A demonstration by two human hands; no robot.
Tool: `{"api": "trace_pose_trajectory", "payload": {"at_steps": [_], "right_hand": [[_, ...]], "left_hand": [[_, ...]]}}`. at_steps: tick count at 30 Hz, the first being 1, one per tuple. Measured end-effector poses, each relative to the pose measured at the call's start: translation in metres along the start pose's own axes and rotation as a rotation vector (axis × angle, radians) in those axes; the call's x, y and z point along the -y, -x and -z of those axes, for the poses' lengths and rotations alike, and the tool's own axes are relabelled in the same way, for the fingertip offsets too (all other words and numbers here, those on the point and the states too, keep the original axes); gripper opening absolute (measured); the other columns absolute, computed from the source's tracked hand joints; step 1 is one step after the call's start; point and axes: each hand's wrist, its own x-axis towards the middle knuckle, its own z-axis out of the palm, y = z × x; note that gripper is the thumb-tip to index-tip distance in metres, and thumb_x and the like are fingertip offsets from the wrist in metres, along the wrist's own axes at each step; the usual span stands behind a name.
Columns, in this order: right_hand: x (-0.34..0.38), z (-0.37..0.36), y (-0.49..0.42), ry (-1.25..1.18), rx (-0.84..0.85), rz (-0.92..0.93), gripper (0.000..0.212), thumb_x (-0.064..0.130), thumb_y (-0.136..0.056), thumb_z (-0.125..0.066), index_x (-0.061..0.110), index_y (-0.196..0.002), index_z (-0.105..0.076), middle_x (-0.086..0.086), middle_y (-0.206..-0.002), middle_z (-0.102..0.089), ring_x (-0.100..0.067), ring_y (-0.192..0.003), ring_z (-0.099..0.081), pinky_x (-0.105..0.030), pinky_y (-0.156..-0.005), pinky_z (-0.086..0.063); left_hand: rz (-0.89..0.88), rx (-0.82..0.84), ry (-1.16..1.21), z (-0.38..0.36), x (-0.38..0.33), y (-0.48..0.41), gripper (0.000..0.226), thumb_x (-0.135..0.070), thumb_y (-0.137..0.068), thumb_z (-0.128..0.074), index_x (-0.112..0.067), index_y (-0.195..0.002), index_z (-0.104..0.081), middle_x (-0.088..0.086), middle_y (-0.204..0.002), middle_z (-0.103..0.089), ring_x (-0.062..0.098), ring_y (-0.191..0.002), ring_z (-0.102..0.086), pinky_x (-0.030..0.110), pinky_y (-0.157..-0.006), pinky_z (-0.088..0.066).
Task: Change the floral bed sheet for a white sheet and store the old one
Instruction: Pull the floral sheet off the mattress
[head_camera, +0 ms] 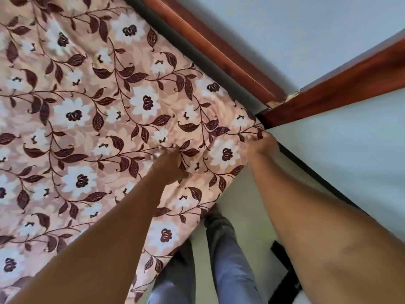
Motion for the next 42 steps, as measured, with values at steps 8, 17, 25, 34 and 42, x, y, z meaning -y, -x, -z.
{"api": "trace_pose_trajectory", "payload": {"at_steps": [8, 17, 25, 34, 42], "right_hand": [[0.008, 0.014, 0.022, -0.186, 0.065, 0.161, 0.018, 0.009, -0.093, -0.069, 0.01, -0.11, -0.076, -0.006, -0.111, -0.076, -0.024, -0.106, -0.071, -0.023, -0.074, -0.054], [0.052, -0.013, 0.149, -0.313, 0.821, 0.423, 0.018, 0.03, -0.096, -0.065, 0.024, -0.112, -0.065, 0.006, -0.108, -0.07, -0.01, -0.101, -0.067, -0.029, -0.091, -0.057], [0.042, -0.016, 0.107, -0.003, 0.446, 0.293, 0.029, 0.025, -0.096, -0.062, 0.017, -0.123, -0.06, -0.003, -0.117, -0.069, -0.023, -0.106, -0.067, -0.038, -0.088, -0.056], [0.141, -0.017, 0.047, 0.526, 0.021, 1.208, 0.05, 0.026, -0.094, -0.063, 0.005, -0.137, -0.05, -0.018, -0.139, -0.05, -0.033, -0.13, -0.05, -0.043, -0.107, -0.048], [0.269, -0.048, -0.005, 0.831, 0.096, 1.43, 0.08, 0.038, -0.1, -0.052, 0.006, -0.161, -0.01, -0.017, -0.169, -0.005, -0.032, -0.157, -0.007, -0.048, -0.127, -0.015]], "left_hand": [[-0.001, 0.056, 0.003, 0.011, -0.001, -0.001, 0.106, -0.041, -0.083, -0.079, -0.023, -0.16, -0.01, 0.023, -0.164, -0.005, 0.043, -0.15, -0.016, 0.049, -0.121, -0.018], [-0.095, 0.032, 0.237, 0.018, -0.008, 0.005, 0.021, -0.019, -0.102, -0.053, -0.001, -0.098, -0.063, 0.011, -0.097, -0.066, 0.001, -0.091, -0.063, 0.021, -0.097, -0.045], [0.017, 0.138, 0.022, 0.024, 0.004, 0.011, 0.083, -0.052, -0.083, -0.075, -0.018, -0.15, -0.039, 0.024, -0.163, -0.017, 0.045, -0.145, -0.029, 0.048, -0.119, -0.02], [0.036, 0.15, 0.174, 0.019, 0.008, 0.003, 0.076, -0.045, -0.089, -0.068, -0.034, -0.154, -0.031, 0.019, -0.166, -0.005, 0.052, -0.148, -0.011, 0.054, -0.121, -0.014], [0.041, 0.122, 0.327, 0.027, 0.02, 0.007, 0.074, -0.036, -0.091, -0.07, -0.036, -0.154, -0.032, 0.005, -0.166, -0.008, 0.034, -0.151, -0.02, 0.036, -0.118, -0.024]]}}
